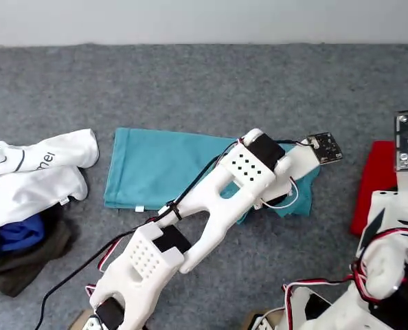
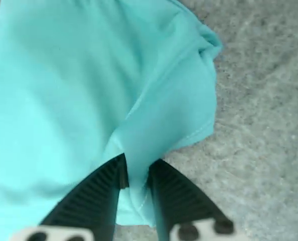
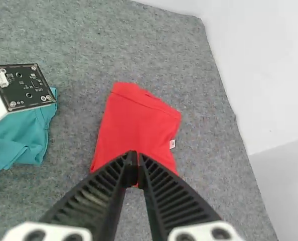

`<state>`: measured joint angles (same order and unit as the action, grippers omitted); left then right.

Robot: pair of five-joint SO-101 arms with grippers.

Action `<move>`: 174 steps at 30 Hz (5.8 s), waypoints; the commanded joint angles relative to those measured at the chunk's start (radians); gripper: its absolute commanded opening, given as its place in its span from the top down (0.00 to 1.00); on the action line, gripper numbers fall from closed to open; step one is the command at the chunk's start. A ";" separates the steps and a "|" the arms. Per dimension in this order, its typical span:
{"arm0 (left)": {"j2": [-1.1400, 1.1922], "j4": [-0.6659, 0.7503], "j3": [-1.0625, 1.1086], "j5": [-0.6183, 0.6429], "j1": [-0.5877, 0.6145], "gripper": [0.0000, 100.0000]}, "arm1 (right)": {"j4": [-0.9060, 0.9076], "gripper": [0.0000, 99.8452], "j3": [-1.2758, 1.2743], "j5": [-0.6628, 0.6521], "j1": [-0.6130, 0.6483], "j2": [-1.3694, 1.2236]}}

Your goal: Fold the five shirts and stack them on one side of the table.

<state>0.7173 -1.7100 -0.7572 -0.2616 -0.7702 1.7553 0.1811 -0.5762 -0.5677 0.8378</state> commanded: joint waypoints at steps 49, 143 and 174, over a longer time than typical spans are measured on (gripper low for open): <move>0.005 -0.040 -0.162 0.012 0.199 0.88 | 0.041 0.99 0.002 -0.006 -0.008 -0.001; 0.028 0.072 0.193 0.126 0.991 0.69 | 0.041 0.99 0.000 -0.012 -0.008 -0.002; -0.221 -0.043 0.059 0.190 0.572 0.99 | 0.041 0.99 0.000 -0.009 -0.010 -0.001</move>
<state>0.6007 -1.7331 -0.7004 -0.1189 -0.1105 1.7553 0.1811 -0.5762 -0.5677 0.8378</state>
